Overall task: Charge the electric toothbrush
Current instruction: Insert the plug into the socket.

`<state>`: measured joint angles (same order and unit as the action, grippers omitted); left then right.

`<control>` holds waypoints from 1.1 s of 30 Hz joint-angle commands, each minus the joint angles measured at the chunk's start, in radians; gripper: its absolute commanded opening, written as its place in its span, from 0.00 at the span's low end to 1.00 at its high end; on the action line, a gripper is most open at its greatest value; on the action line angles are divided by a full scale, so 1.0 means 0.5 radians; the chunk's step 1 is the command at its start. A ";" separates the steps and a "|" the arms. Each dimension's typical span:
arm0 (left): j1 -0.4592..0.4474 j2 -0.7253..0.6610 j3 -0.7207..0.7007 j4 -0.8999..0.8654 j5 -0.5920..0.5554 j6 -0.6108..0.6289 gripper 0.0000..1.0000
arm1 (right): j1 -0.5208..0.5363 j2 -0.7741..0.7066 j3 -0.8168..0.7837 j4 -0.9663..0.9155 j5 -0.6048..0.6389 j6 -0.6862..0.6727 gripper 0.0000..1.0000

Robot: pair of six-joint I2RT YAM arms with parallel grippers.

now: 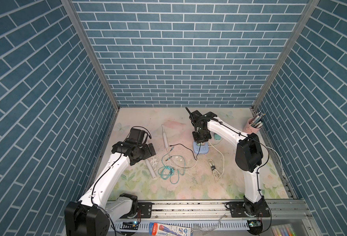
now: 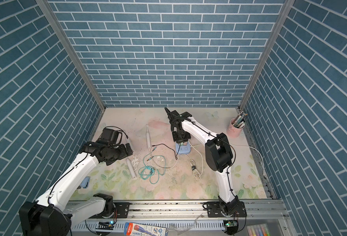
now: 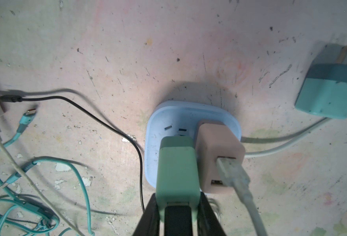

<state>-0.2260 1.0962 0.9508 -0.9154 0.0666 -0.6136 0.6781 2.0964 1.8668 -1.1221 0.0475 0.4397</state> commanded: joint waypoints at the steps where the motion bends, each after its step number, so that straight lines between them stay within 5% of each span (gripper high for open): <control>1: 0.026 -0.067 0.007 -0.059 -0.053 0.046 1.00 | -0.028 0.045 0.055 -0.144 0.050 -0.020 0.00; 33: 0.081 -0.029 -0.015 -0.030 0.048 0.036 1.00 | -0.101 0.179 0.095 -0.088 0.140 -0.023 0.00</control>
<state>-0.1947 1.0760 0.9504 -0.9222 0.0841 -0.6083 0.6483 2.1429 1.9179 -1.1549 0.0811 0.4393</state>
